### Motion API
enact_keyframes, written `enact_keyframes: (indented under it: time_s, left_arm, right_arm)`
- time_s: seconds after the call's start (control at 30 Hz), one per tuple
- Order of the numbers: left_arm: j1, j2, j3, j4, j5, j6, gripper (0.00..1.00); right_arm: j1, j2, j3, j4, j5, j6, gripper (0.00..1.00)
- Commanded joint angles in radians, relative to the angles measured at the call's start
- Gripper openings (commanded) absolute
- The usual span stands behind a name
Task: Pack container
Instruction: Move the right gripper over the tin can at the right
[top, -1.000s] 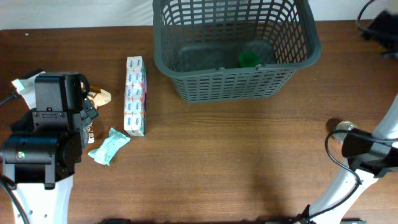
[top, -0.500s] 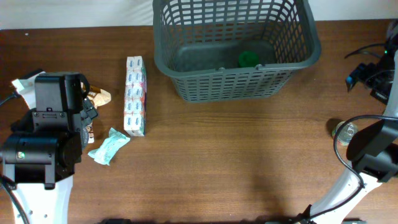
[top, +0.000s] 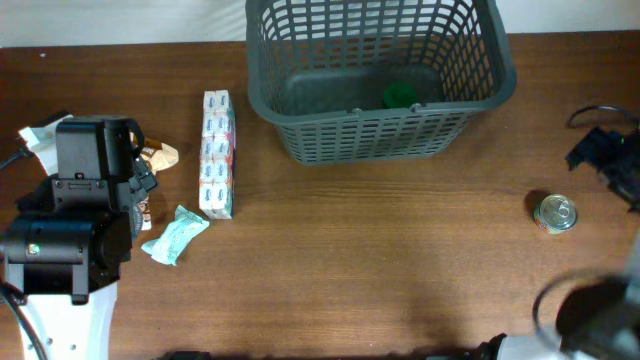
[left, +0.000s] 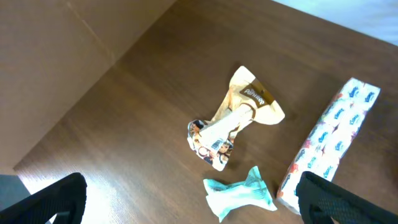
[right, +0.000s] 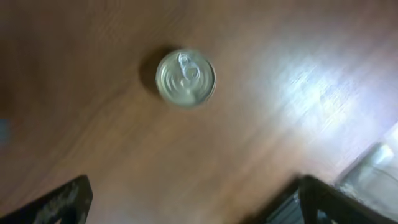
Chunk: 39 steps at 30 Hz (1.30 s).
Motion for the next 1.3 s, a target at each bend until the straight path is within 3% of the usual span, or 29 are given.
enact_keyframes:
  time_s: [0.0, 0.1, 0.37, 0.7, 1.27]
  left_arm:
    - [0.006, 0.002, 0.014, -0.001, 0.004, -0.005, 1.00]
    - [0.006, 0.002, 0.014, -0.001, 0.004, -0.005, 0.99]
    - [0.006, 0.002, 0.014, -0.002, 0.003, -0.005, 1.00]
    - [0.006, 0.002, 0.014, -0.002, 0.004, -0.005, 1.00]
    - [0.006, 0.002, 0.014, -0.002, 0.004, -0.005, 1.00]
  right_arm:
    - [-0.003, -0.087, -0.192, 0.124, -0.010, -0.056, 0.99]
    - [-0.003, -0.074, -0.278, 0.222, -0.047, -0.091, 0.99]
    - [-0.009, 0.050, -0.286, 0.310, -0.047, -0.113, 0.99]
    - [-0.080, 0.169, -0.286, 0.317, -0.063, -0.117, 0.99]
    - [-0.079, 0.253, -0.286, 0.362, -0.093, -0.147, 0.99]
